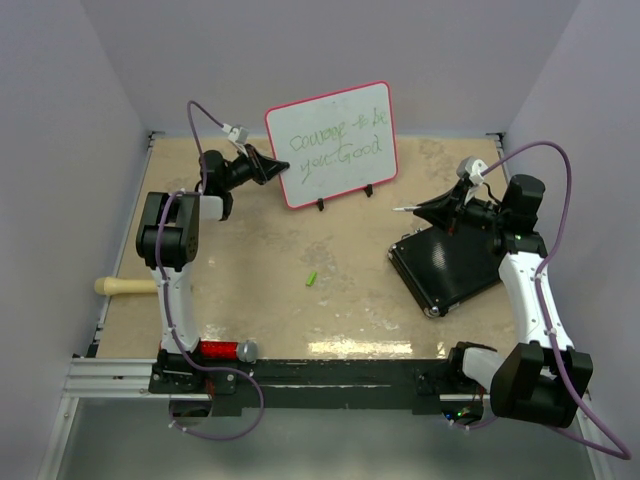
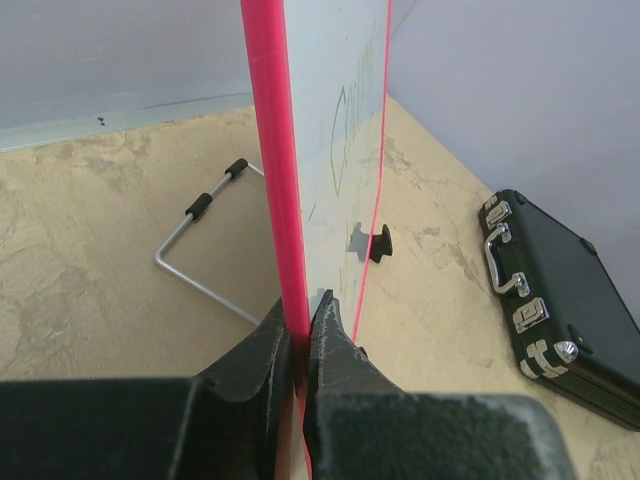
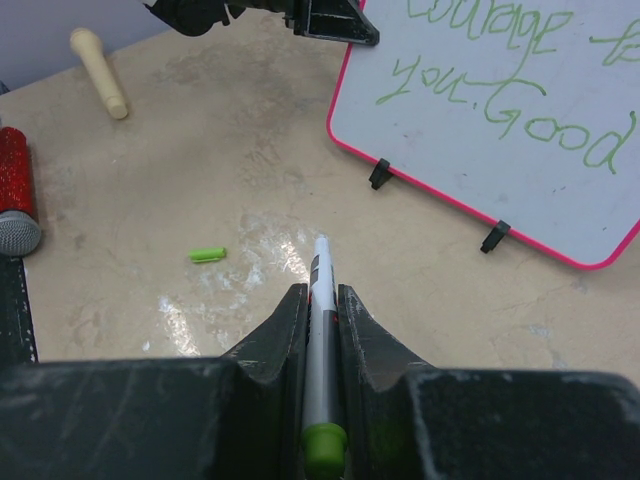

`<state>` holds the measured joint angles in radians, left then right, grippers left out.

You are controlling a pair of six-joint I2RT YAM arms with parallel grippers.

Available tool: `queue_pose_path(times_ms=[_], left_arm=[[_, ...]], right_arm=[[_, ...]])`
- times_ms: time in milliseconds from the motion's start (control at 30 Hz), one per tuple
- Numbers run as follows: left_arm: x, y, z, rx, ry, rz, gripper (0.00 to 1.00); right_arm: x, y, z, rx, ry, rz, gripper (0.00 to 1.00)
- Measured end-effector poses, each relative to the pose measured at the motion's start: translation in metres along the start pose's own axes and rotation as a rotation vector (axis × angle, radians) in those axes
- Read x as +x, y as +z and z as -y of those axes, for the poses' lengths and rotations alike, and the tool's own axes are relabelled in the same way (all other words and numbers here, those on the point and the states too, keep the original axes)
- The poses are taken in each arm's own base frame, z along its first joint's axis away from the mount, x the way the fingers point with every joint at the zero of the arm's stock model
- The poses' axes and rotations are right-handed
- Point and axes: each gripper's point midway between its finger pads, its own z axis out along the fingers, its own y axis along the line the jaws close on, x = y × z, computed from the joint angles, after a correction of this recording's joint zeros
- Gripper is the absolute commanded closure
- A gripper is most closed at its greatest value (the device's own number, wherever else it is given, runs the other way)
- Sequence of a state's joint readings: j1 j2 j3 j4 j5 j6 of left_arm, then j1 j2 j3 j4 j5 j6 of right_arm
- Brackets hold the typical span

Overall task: Write a sentence on the whiteboard
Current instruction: Place the whiteboard on the whiteboard stand.

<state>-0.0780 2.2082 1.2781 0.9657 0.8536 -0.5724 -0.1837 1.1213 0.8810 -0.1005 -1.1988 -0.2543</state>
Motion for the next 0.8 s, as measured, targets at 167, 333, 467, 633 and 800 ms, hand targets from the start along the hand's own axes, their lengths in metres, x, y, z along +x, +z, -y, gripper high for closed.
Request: queue_pose_path(times_ms=[167, 333, 467, 633, 800], left_arm=[[0.002, -0.001, -0.006, -0.023, 0.004, -0.003, 0.83], [0.006, -0.004, -0.017, -0.073, 0.008, -0.014, 0.72], [0.019, -0.010, -0.030, -0.124, -0.011, -0.044, 0.62], [0.024, -0.014, -0.038, -0.149, 0.023, -0.059, 0.54], [0.032, -0.017, -0.040, -0.156, 0.030, -0.074, 0.45]], right_arm=[[0.000, 0.000, 0.000, -0.001, 0.000, 0.000, 1.00], [0.000, 0.000, 0.000, 0.000, -0.001, 0.001, 1.00], [0.000, 0.000, 0.000, 0.000, -0.001, 0.001, 1.00], [0.000, 0.000, 0.000, 0.001, 0.000, 0.001, 1.00], [0.000, -0.001, 0.001, 0.002, 0.000, 0.001, 1.00]])
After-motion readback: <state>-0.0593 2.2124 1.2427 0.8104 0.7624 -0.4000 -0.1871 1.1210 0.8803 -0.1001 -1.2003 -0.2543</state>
